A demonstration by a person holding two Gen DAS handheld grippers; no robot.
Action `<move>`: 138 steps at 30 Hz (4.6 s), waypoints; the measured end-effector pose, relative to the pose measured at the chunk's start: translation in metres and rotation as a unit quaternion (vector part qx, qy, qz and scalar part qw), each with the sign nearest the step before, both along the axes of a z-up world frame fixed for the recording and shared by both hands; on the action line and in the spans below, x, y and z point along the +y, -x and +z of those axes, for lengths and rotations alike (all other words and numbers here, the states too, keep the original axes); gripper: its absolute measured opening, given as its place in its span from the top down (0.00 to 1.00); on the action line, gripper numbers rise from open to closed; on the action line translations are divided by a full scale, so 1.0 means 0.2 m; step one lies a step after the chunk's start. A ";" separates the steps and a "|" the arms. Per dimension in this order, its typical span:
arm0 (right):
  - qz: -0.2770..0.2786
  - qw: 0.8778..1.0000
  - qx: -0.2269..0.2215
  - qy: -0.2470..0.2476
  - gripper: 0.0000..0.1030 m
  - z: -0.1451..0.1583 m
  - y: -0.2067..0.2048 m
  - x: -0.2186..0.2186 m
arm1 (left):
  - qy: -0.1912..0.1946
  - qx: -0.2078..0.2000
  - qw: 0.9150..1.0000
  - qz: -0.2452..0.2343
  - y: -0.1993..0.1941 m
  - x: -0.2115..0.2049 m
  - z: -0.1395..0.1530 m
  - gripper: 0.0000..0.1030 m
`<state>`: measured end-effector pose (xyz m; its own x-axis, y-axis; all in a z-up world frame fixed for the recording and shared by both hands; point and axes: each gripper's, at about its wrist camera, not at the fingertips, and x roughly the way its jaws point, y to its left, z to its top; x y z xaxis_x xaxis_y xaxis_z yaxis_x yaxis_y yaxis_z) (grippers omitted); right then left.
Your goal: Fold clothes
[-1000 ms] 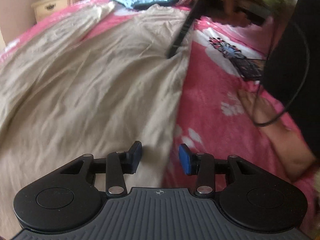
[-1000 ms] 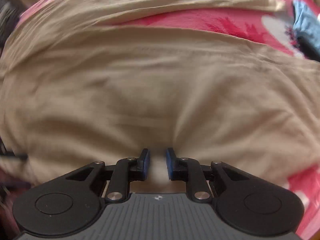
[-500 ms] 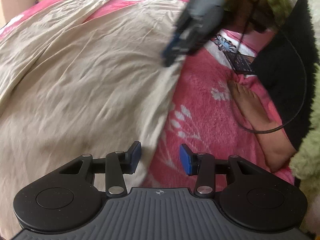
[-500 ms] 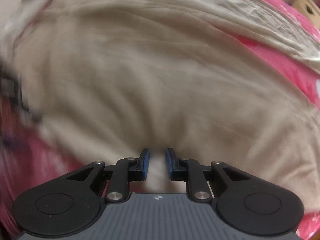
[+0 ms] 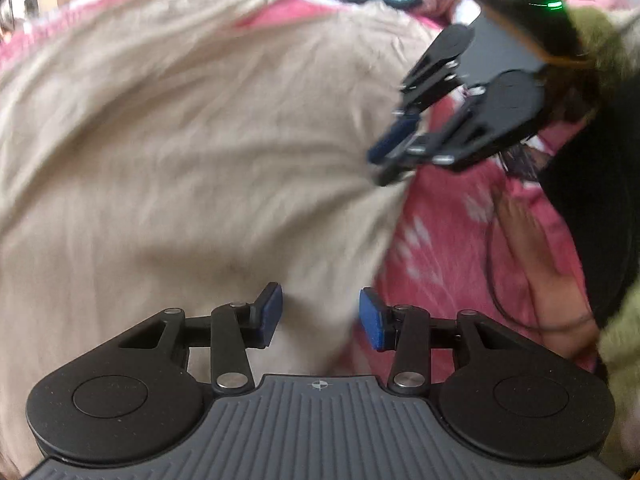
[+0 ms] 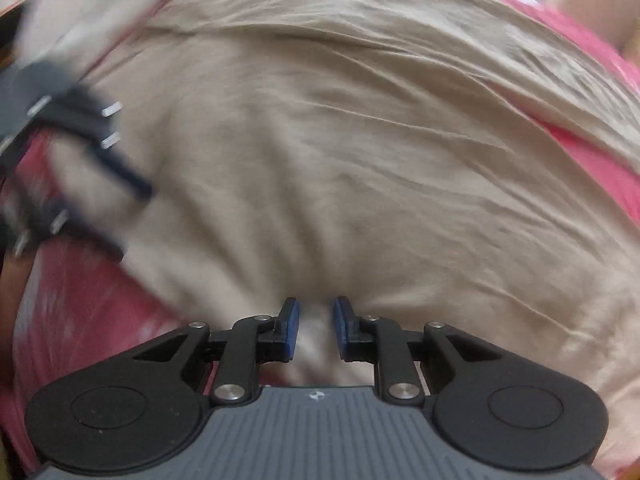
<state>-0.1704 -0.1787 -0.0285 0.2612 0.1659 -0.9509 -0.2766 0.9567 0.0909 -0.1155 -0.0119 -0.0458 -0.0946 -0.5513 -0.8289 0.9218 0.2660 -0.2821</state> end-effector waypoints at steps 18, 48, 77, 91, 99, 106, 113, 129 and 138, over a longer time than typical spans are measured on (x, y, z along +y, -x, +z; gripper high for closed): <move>0.091 0.986 0.048 -0.133 0.75 0.03 0.13 0.07 | 0.023 -0.005 0.999 0.043 -0.10 -0.02 0.10 0.56; -0.487 0.871 -0.054 0.043 0.62 0.06 -0.06 -1.29 | 0.028 -0.041 0.998 0.046 -0.15 -0.20 0.06 0.56; -0.759 0.621 0.016 0.196 0.59 0.07 0.36 -2.24 | 0.022 -0.056 0.997 0.044 -0.15 -0.20 0.04 0.53; -0.721 0.638 0.112 0.246 0.52 -0.02 0.33 -2.01 | 0.009 -0.112 0.993 0.034 -0.08 -0.16 0.04 0.50; -0.547 0.819 0.124 0.120 0.52 -0.03 0.05 -1.50 | 0.008 -0.115 0.993 0.031 -0.07 -0.16 0.03 0.49; -0.547 0.788 0.212 0.188 0.49 -0.18 0.22 -1.45 | 0.010 -0.117 0.993 0.031 -0.05 -0.12 0.03 0.49; -0.471 0.839 0.191 0.194 0.49 -0.18 0.12 -1.21 | 0.006 -0.114 0.993 0.029 -0.03 -0.12 0.03 0.49; -0.318 0.942 0.053 0.096 0.44 -0.04 -0.06 -0.60 | -0.026 -0.094 0.995 0.029 0.08 -0.05 0.03 0.49; -0.333 0.940 0.051 0.049 0.44 -0.03 0.06 -0.53 | -0.079 -0.065 0.994 0.033 0.19 0.18 0.05 0.48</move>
